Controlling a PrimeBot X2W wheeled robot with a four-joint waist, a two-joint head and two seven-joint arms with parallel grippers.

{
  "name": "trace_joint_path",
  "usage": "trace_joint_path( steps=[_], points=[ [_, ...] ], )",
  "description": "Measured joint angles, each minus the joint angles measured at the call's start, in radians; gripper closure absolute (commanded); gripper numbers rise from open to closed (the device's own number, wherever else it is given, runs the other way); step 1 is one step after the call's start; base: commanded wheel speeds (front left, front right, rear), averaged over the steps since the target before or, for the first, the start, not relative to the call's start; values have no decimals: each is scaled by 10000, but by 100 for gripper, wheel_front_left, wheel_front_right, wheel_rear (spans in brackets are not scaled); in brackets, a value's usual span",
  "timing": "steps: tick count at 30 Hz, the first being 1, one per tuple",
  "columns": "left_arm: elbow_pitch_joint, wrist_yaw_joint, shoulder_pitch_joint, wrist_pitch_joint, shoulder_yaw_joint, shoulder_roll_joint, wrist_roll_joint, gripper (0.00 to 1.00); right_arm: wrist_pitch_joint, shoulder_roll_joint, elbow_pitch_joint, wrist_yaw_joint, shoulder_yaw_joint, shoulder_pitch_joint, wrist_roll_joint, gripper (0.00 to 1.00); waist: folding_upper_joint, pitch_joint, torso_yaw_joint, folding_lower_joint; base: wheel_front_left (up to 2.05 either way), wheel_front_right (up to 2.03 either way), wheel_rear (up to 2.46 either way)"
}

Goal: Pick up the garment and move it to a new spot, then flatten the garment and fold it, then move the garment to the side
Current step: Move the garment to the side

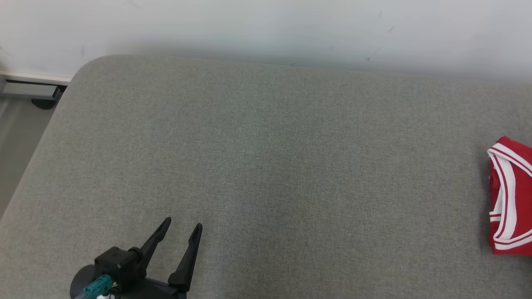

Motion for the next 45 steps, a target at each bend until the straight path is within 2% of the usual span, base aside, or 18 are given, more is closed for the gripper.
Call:
trace_joint_path(
  steps=[2,3,4,5,7,10,19,26,29,36,45],
  points=[
    [54,0,-4,0,0,-19,0,0,-460,-8,291,313,151,-286,84,0,0,-51,-18,-2,0,0,0],
    [98,0,-6,-8,-4,-56,0,0,-930,-35,545,662,267,-511,215,0,-1,-108,-37,-2,0,0,0],
    [190,2,-18,-42,4,-96,0,0,-1710,-12,830,1319,493,-857,554,0,-1,-214,-67,-1,0,0,0],
    [215,2,-19,-73,12,-98,0,0,-1960,27,865,1522,581,-948,640,0,-1,-258,-79,-2,0,0,0],
    [286,6,-26,-151,54,-102,2,0,-2456,230,834,1776,784,-978,736,0,-1,-360,-105,-2,0,0,0],
    [382,56,-52,-295,136,-130,8,0,-3210,777,796,1916,1152,-928,926,0,-1,-554,-146,-2,0,0,0],
    [583,290,187,-740,460,-146,-6,0,-4949,2543,-700,1948,2048,744,1517,0,-2,-1355,-281,-3,0,0,0],
    [512,462,710,-993,773,-61,-36,0,-5693,3741,-2155,1946,2288,2474,1862,0,-3,-1922,-427,-4,0,0,0],
    [491,539,918,-1047,888,6,-107,0,-5906,4209,-2650,1818,2341,3053,1954,0,-3,-2098,-494,-4,0,0,0],
    [272,709,1128,-1103,1193,33,-96,0,-6167,4938,-3120,1338,2297,4143,2182,0,-3,-2282,-544,-4,0,0,0],
    [115,708,1376,-1172,1392,130,-316,0,-6289,5405,-3386,1141,2217,4806,2520,0,-2,-2423,-603,-2,0,0,0]
  ],
)
